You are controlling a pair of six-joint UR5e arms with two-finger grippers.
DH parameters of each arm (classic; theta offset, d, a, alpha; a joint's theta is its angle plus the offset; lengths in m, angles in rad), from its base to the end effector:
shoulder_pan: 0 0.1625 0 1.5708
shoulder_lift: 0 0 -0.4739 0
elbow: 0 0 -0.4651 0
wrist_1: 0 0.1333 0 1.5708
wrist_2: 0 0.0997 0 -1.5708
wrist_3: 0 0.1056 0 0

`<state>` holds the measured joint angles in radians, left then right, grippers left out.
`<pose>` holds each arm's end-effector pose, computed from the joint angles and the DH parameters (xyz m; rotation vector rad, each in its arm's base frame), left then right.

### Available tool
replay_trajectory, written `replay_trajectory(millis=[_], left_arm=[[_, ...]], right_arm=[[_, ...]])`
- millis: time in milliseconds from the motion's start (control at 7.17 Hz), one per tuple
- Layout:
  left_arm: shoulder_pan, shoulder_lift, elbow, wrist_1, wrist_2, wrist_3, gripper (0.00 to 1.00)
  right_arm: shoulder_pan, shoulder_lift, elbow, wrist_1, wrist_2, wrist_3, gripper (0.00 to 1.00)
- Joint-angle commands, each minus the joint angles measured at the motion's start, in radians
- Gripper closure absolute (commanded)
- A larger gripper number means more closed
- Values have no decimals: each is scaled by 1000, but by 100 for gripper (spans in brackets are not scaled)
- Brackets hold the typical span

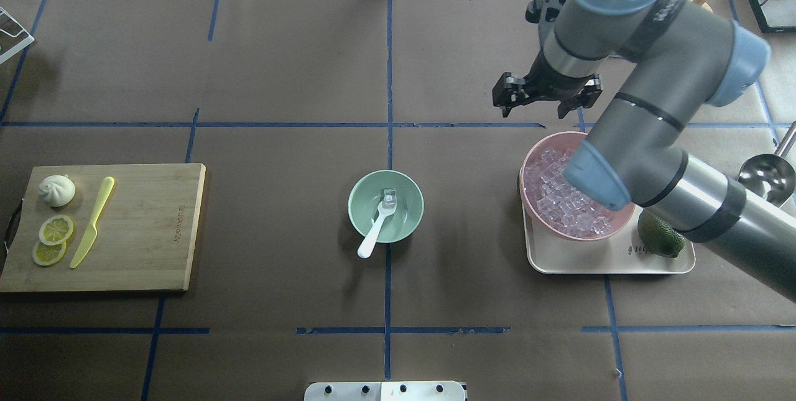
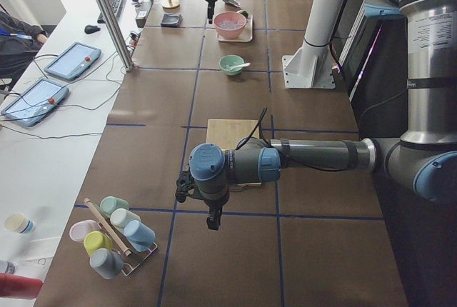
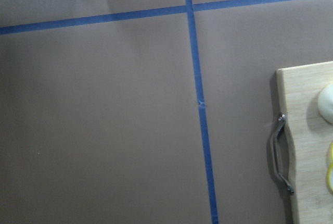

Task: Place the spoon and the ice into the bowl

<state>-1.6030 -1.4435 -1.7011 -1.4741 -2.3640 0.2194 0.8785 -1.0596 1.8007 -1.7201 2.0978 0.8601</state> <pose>-0.0740 -0.4951 0.7143 0.0114 0.7981 0.1400 -0.3906 -0.5967 0.2820 0.0540 -0.7689 0.0035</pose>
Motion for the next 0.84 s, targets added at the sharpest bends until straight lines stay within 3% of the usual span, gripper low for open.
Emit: replay_trajectory(millis=[0, 418, 697], left_arm=[[0, -5, -2, 0, 2, 0, 0], [0, -5, -8, 0, 2, 0, 0], [0, -5, -8, 0, 0, 0, 0]], right_arm=[[156, -217, 116, -32, 62, -334, 1], [455, -483, 108, -21, 140, -875, 1], [590, -612, 89, -19, 172, -1062, 1]])
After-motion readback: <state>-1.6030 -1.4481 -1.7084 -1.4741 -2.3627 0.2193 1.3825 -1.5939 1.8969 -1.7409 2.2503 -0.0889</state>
